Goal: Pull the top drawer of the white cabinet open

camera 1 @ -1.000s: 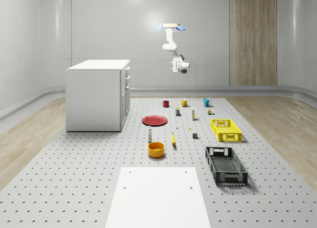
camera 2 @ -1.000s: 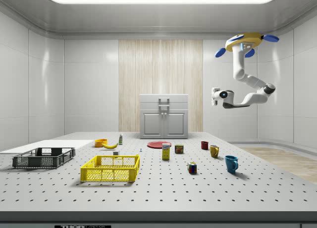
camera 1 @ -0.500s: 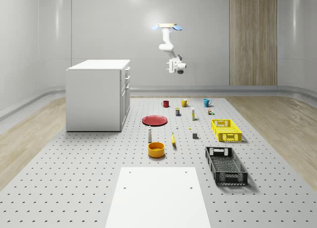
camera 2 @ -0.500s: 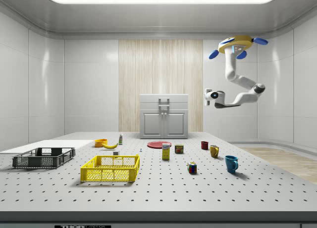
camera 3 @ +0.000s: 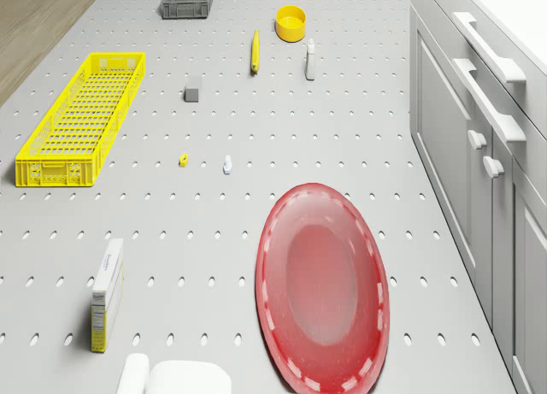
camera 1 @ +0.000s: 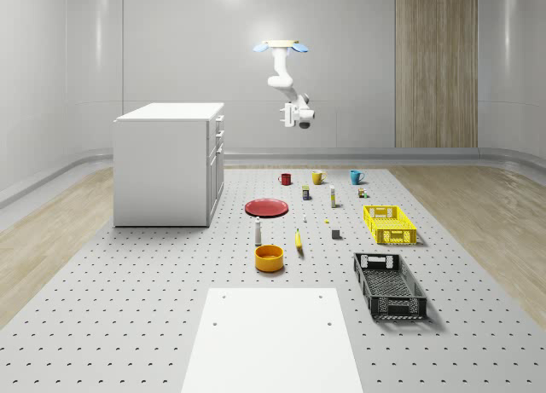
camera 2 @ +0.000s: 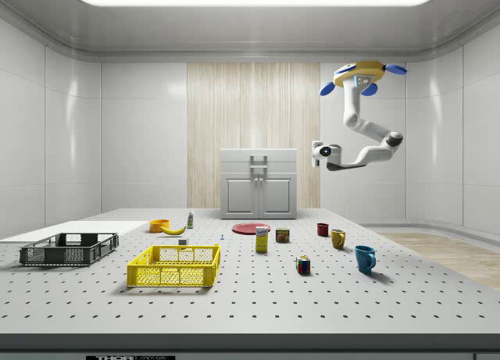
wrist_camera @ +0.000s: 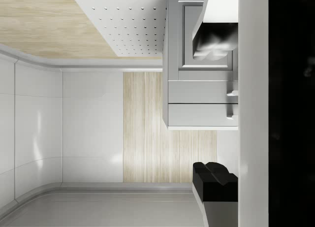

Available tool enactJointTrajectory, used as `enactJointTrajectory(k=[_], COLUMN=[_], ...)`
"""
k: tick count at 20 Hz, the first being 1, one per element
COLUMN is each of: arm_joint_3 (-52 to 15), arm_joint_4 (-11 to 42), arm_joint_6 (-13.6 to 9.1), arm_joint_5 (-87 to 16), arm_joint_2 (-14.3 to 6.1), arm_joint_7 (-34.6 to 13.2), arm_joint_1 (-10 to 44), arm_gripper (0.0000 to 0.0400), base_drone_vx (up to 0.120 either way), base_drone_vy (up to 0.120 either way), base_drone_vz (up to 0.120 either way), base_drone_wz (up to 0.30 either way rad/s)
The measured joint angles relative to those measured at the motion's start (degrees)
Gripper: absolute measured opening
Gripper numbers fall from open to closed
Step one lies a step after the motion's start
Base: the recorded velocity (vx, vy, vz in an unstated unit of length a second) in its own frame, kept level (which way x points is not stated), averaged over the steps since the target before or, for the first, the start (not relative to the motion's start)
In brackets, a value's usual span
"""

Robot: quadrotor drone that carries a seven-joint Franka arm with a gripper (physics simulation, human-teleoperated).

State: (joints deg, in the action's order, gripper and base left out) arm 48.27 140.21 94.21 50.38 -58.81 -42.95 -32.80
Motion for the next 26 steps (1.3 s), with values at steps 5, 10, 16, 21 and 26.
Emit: enactJointTrajectory(k=[5, 10, 16, 21, 26], arm_joint_3=[0.3, 0.6, 1.0, 1.2, 1.4], arm_joint_4=[0.1, 0.2, 0.4, 0.5, 0.6], arm_joint_6=[0.9, 1.7, 2.6, 3.2, 3.9], arm_joint_5=[-0.7, -1.4, -2.2, -2.8, -3.4], arm_joint_2=[-1.0, -1.9, -2.9, -3.6, -4.3], arm_joint_7=[-0.6, -1.2, -1.9, -2.4, -2.8], arm_joint_1=[-0.9, -1.8, -2.7, -3.5, -4.1], arm_gripper=[0.0305, 0.0305, 0.0305, 0.0305, 0.0305], base_drone_vx=[0.120, 0.120, 0.120, 0.120, 0.120], base_drone_vy=[-0.120, -0.120, -0.120, -0.120, -0.120], base_drone_vz=[0.000, 0.000, 0.000, 0.000, 0.000], base_drone_wz=[0.000, 0.000, 0.000, 0.000, 0.000])
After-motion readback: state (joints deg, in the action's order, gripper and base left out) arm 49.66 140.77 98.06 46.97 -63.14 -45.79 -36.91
